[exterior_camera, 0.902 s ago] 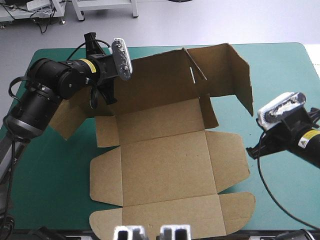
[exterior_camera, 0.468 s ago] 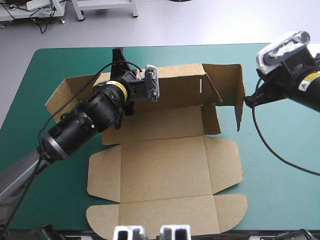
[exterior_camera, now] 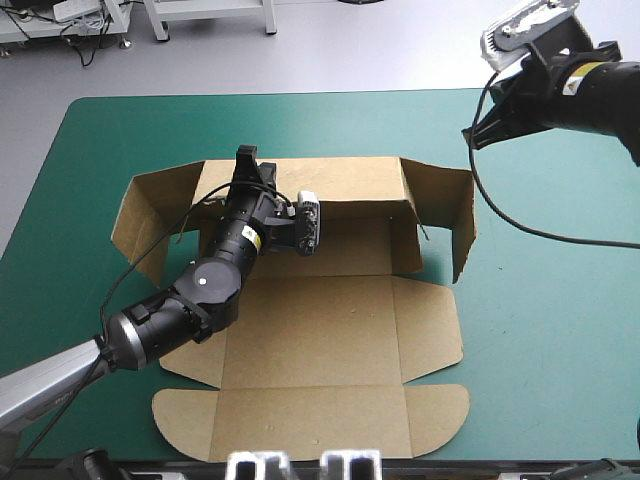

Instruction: Fold the box

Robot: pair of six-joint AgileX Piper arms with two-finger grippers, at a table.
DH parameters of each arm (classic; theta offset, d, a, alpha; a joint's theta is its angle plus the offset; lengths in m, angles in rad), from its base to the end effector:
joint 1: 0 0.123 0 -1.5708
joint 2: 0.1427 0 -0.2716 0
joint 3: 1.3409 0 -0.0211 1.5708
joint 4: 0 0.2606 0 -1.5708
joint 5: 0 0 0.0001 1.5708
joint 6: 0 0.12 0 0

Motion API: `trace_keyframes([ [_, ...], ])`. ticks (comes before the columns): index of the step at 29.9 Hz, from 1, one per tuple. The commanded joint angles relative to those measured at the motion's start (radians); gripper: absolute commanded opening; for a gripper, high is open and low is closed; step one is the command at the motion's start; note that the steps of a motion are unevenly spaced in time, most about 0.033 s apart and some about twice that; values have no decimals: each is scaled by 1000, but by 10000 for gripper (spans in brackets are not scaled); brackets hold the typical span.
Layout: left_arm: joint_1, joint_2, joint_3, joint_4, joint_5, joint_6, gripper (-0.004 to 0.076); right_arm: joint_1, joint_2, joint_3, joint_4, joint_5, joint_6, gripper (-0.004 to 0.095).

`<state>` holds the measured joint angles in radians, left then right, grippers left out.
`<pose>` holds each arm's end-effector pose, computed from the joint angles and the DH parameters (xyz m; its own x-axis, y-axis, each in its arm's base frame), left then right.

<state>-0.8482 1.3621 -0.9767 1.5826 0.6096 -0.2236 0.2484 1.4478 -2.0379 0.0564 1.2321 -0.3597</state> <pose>0.2709 -0.2033 0.3095 0.2074 0.9775 -0.0389 0.2373 -0.0117 0.9714 0.2864 0.0792 0.5111 -0.3841 -0.4419 -0.8107 -0.4433 0.8585 -0.2579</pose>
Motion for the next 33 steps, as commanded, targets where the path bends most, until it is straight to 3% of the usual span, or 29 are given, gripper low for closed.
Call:
trace_keyframes([
  [1,-7,-45,7,185,8,-154,-10,-35,33,-36,81,-51,-2,-25],
  [7,-7,-45,17,185,25,-200,-10,-108,162,-36,259,-16,-4,-24],
  [21,31,-37,30,185,-10,-189,-10,-118,393,-36,341,-21,5,-24],
  [33,63,-3,30,185,-40,-180,-10,-116,423,65,448,25,-65,-24],
])
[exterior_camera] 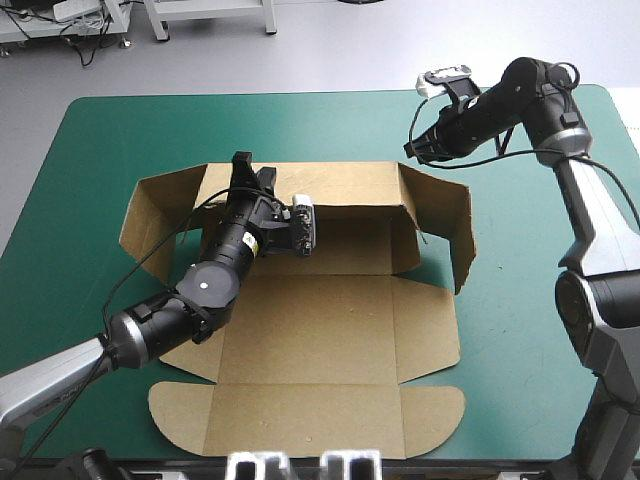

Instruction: Fold the box

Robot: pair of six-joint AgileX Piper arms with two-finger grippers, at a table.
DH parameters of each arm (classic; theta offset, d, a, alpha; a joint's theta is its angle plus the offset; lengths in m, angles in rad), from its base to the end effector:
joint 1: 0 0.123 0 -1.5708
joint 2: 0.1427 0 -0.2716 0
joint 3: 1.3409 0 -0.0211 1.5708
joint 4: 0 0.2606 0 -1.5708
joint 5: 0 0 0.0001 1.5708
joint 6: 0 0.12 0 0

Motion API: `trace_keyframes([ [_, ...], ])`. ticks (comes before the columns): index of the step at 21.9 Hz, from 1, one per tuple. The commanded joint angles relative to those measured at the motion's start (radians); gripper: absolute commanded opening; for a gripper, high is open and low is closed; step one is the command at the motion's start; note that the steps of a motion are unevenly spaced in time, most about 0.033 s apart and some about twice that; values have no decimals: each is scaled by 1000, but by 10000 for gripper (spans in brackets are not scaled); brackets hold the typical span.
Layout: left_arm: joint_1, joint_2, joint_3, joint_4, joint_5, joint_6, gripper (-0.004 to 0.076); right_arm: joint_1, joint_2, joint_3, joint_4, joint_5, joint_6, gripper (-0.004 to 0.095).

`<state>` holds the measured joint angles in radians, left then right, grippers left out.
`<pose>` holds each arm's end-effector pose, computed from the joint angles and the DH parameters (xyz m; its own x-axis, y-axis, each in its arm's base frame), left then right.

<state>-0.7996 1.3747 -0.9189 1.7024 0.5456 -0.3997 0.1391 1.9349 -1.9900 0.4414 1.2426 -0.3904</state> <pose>0.2777 -0.1970 0.2907 0.2147 0.9724 -0.0912 0.2588 0.0334 0.9654 0.4286 0.1090 0.3221 -0.7674 -0.3263 -0.5519 -0.5163 0.8249 0.2302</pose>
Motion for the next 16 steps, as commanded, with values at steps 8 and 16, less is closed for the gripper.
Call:
trace_keyframes([
  [8,25,-5,-29,65,30,-14,-10,-10,-259,279,90,15,-171,-25],
  [16,25,-5,-29,65,29,-17,-10,-10,-366,540,217,-3,-384,-24],
])
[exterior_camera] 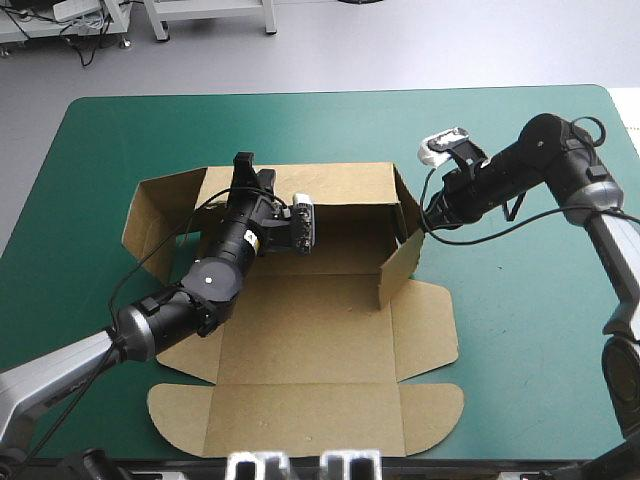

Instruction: Fold the box

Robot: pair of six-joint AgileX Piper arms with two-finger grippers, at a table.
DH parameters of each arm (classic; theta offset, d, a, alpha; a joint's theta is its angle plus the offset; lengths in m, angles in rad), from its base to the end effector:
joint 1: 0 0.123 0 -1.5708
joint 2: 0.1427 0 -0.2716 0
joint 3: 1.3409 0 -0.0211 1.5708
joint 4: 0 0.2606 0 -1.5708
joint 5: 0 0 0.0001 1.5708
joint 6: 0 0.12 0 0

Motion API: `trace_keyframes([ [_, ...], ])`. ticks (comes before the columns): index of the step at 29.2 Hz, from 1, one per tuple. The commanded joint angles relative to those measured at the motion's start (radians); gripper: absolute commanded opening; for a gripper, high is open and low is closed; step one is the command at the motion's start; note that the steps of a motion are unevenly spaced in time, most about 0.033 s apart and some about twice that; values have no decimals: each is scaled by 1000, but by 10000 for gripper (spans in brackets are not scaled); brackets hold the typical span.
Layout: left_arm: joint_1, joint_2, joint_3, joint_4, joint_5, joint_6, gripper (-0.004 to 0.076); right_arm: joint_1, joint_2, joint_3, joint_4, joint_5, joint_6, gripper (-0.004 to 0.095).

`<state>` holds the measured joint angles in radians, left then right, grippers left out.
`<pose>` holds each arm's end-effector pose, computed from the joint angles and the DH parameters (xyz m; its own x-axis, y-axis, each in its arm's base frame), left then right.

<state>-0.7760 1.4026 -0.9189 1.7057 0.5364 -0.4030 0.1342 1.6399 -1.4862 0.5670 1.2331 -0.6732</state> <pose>0.2852 -0.1946 0.2811 0.1984 0.9769 -0.0788 0.2791 0.0208 0.9600 0.3404 0.1073 0.2943 -0.7141 -0.4867 -0.5031 -0.6686 0.6872 0.2842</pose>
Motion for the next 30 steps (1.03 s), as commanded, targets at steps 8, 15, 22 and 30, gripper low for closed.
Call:
trace_keyframes([
  [8,2,-33,-29,62,34,-13,-10,-6,-238,343,280,-383,-421,-24],
  [15,0,-33,-29,62,11,-13,-10,-2,-363,610,613,-592,-818,-24],
  [22,-22,-28,-29,62,-9,-5,-10,-2,-360,670,707,-569,-925,-24],
  [30,-30,-4,-29,57,5,2,-10,-2,-360,670,579,-477,-893,348],
])
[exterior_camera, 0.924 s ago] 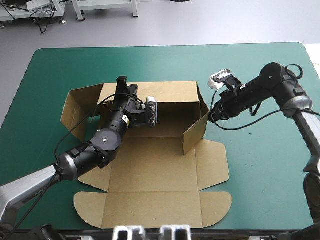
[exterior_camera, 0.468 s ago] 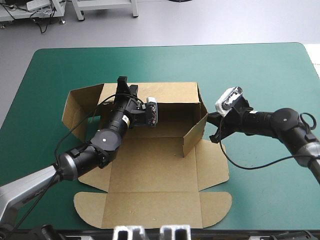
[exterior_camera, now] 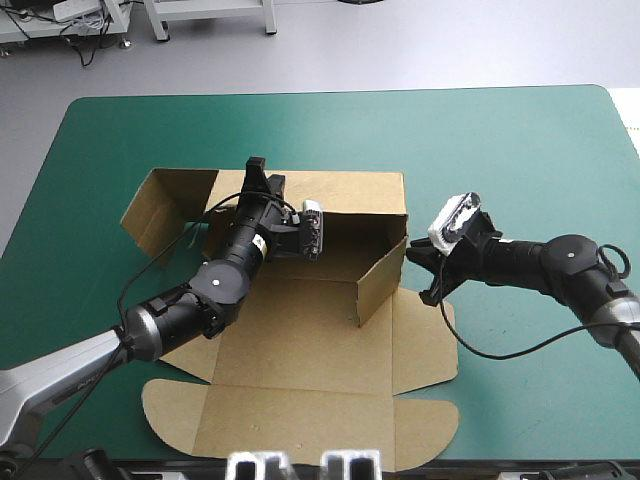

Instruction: Fold the box

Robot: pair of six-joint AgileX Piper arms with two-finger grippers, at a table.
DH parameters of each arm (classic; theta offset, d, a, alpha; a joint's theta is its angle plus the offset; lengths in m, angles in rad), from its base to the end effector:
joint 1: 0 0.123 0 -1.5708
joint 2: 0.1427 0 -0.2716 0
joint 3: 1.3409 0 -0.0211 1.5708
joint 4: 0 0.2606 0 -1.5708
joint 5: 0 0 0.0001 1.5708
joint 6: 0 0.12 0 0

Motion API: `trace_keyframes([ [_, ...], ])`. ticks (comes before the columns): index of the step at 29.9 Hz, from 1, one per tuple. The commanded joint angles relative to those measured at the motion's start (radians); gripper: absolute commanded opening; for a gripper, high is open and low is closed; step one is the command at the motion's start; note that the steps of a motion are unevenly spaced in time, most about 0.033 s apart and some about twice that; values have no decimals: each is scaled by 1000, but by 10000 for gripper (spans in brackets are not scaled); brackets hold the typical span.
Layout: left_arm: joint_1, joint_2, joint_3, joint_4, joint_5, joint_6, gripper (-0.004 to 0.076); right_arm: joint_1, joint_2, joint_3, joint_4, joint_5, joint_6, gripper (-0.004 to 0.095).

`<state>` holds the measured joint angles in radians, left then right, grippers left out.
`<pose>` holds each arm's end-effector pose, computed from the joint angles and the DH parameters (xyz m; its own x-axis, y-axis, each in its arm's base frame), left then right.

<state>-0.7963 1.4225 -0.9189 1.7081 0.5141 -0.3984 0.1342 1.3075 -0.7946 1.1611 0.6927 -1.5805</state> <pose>0.2825 -0.2050 0.2736 0.2387 0.9687 -0.0677 0.2983 -0.0068 0.9544 0.2728 0.1078 0.2383 -0.3143 -0.4513 -0.8352 -0.7994 0.6004 -0.0236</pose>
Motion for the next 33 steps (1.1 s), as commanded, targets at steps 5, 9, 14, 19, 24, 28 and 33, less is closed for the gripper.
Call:
trace_keyframes([
  [5,-10,-24,-29,49,27,20,-10,-2,-27,-22,-55,160,48,716],
  [9,-10,-24,-29,37,24,20,-9,-2,-27,-22,-5,133,36,707],
  [14,-10,-19,-29,34,26,20,14,-2,-23,-22,92,87,2,706],
  [19,-38,29,-68,-28,111,36,14,-2,-10,-22,135,68,-5,706],
  [24,-81,74,-153,-96,134,84,14,-2,-10,-22,174,43,-18,706],
  [28,-89,95,-224,-155,149,127,14,-2,-8,-22,189,12,-16,706],
  [33,-89,95,-251,-207,151,177,14,28,-5,-22,220,-34,-16,706],
])
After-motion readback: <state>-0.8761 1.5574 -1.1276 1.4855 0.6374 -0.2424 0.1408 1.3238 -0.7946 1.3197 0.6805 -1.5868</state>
